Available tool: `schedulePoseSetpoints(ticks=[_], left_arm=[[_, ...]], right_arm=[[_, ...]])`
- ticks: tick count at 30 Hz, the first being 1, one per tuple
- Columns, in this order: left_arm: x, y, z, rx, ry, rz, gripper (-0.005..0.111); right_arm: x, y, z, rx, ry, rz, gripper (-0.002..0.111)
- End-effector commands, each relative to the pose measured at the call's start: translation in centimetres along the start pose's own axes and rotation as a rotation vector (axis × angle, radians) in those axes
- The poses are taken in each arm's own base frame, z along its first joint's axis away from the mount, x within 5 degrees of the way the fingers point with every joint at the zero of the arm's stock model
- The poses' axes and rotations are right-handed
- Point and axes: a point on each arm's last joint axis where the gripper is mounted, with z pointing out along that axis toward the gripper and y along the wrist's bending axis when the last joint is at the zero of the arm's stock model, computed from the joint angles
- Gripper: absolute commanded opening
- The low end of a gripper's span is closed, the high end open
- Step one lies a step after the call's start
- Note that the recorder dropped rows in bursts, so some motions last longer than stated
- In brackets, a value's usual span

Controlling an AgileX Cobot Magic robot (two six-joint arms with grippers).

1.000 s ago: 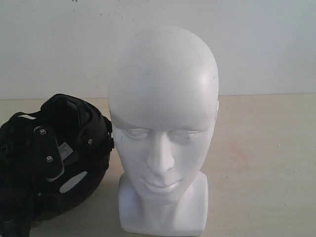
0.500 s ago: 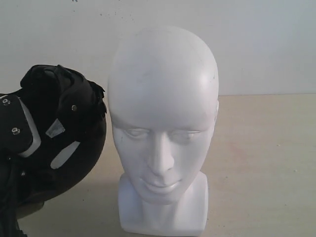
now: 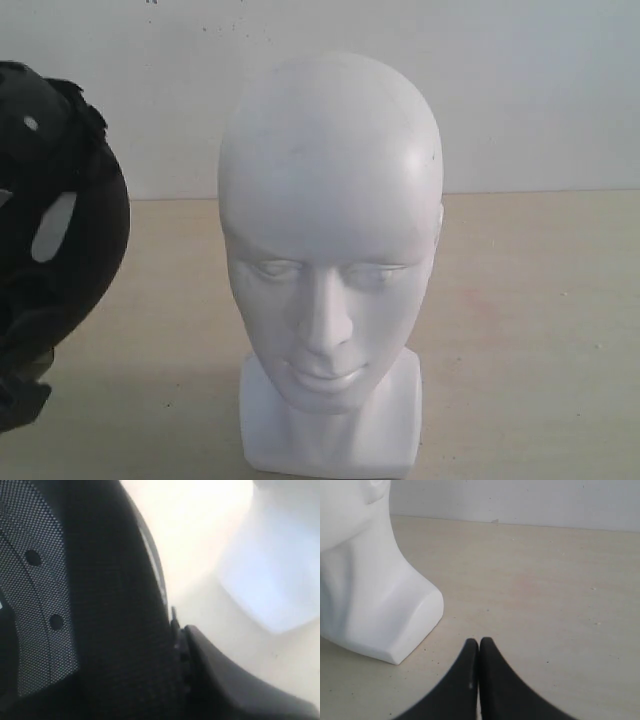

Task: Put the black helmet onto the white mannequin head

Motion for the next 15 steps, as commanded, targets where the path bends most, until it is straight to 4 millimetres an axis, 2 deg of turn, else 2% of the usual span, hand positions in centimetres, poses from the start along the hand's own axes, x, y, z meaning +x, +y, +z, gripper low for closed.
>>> schedulePoseSetpoints(ticks=[1, 5, 9, 15], left_arm=[[-1.4, -0.4, -1.4, -0.023, -0.219, -0.091, 0.004], [-0.7, -1.3, -1.2, 0.018, -0.27, -0.178, 0.004], [-0.4, -2.3, -1.0, 0.103, -0.296, -0.193, 0.004], [-1.7, -2.0, -2.9, 0.17, -0.47, -0.285, 0.004]], right_arm=[[-0.1, 0.0, 0.0, 0.0, -0.01, -0.008, 0.0], [-0.1, 0.0, 0.0, 0.0, -0.01, -0.008, 0.0], [-0.1, 0.0, 0.0, 0.0, -0.01, -0.01, 0.0], [-0.1, 0.0, 0.0, 0.0, -0.01, -0.007, 0.0]])
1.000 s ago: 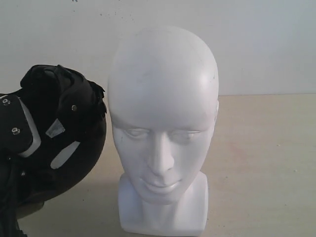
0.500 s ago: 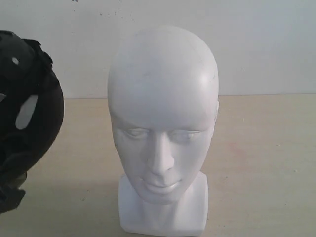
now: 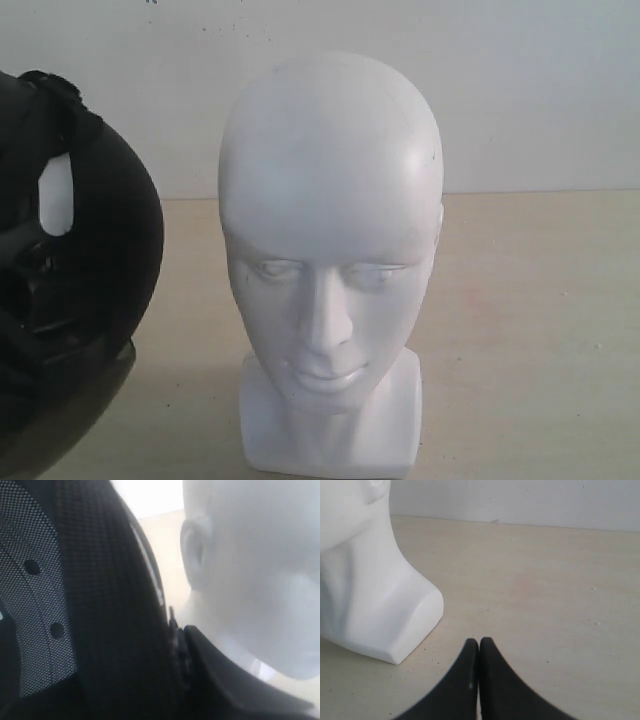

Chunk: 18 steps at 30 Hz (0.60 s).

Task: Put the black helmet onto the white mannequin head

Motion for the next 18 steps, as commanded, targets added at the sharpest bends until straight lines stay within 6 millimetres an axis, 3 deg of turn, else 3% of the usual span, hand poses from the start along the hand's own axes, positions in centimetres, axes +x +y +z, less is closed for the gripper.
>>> schedulePoseSetpoints(ticks=[1, 11, 18], left_arm=[[-2.4, -0.5, -1.9, 0.095, -0.216, -0.012, 0.004], [-3.7, 0.4, -5.3, 0.145, -0.394, -0.166, 0.004], [-3.9, 0.5, -6.2, 0.164, -0.425, -0.168, 0.004]], right_arm=[[-0.1, 0.0, 0.0, 0.0, -0.01, -0.007, 0.0], [-0.1, 0.0, 0.0, 0.0, -0.01, -0.01, 0.0], [-0.1, 0.0, 0.0, 0.0, -0.01, -0.007, 0.0]])
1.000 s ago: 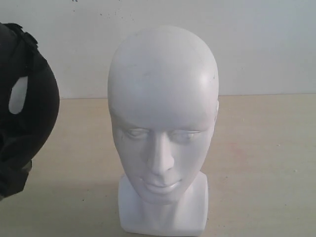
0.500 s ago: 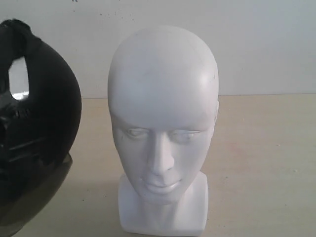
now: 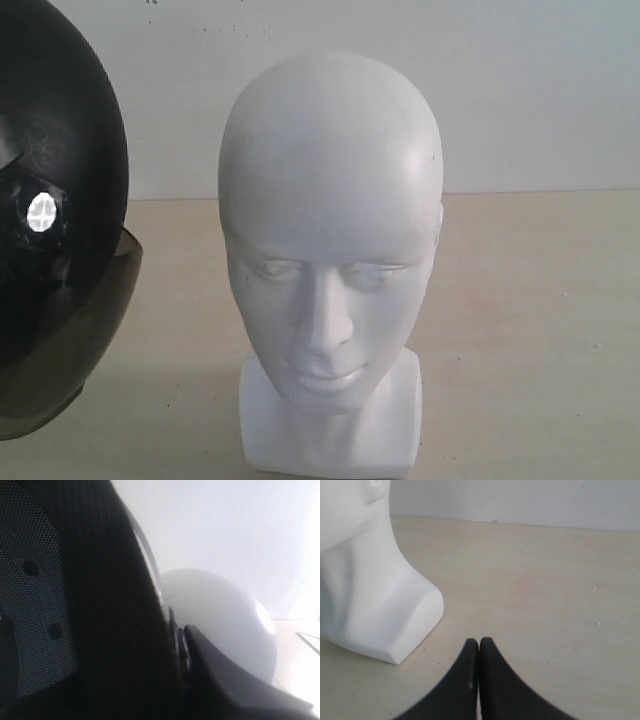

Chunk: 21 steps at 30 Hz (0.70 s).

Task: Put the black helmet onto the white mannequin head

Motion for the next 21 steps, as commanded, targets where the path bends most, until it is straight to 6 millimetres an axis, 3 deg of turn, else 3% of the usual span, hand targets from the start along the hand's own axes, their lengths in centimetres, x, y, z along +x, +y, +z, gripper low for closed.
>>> schedulePoseSetpoints(ticks=[1, 13, 17, 21], left_arm=[[-0.8, -0.3, -0.6, 0.028, -0.045, 0.098, 0.004], [-0.6, -0.3, -0.1, 0.022, -0.026, -0.006, 0.004], [-1.6, -0.9, -0.2, 0.051, -0.048, -0.014, 0.004], [-3.0, -1.6, -0.4, 0.09, -0.08, 0.093, 0.004]], right_arm=[[-0.1, 0.0, 0.0, 0.001, -0.01, -0.009, 0.0], [-0.1, 0.0, 0.0, 0.001, -0.01, -0.009, 0.0], [-0.1, 0.0, 0.0, 0.001, -0.01, -0.012, 0.0], [-0.1, 0.0, 0.0, 0.001, -0.01, -0.012, 0.0]])
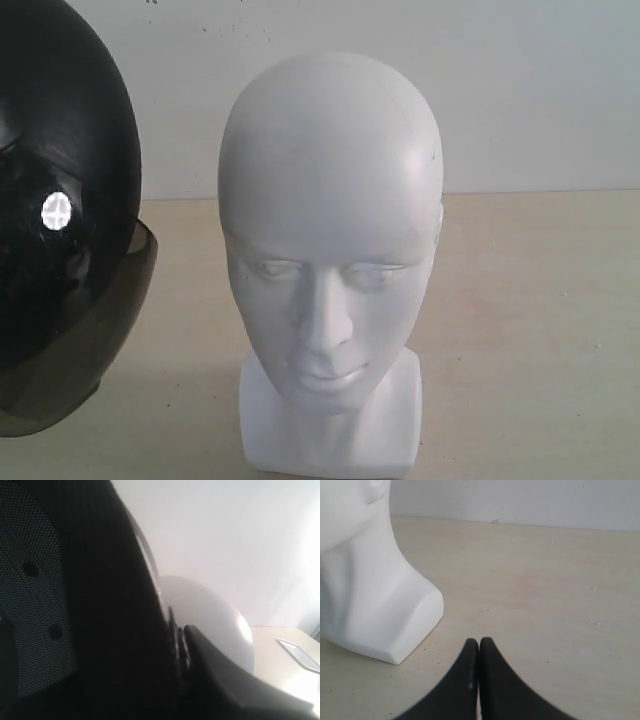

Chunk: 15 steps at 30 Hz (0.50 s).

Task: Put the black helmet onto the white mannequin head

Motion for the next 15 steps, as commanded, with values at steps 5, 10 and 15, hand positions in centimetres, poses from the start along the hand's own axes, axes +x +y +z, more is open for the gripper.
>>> schedulePoseSetpoints(ticks=[5, 10, 15], left_arm=[[-4.7, -2.5, -0.7, 0.108, -0.129, 0.154, 0.004], [-7.3, -3.9, -0.7, 0.152, -0.185, 0.129, 0.004], [-9.8, -5.1, -1.6, 0.212, -0.249, 0.079, 0.004]], right_arm=[[-0.2, 0.0, 0.0, 0.001, -0.017, -0.01, 0.0], [-0.2, 0.0, 0.0, 0.001, -0.017, -0.01, 0.0], [-0.2, 0.0, 0.0, 0.001, -0.017, -0.01, 0.0]])
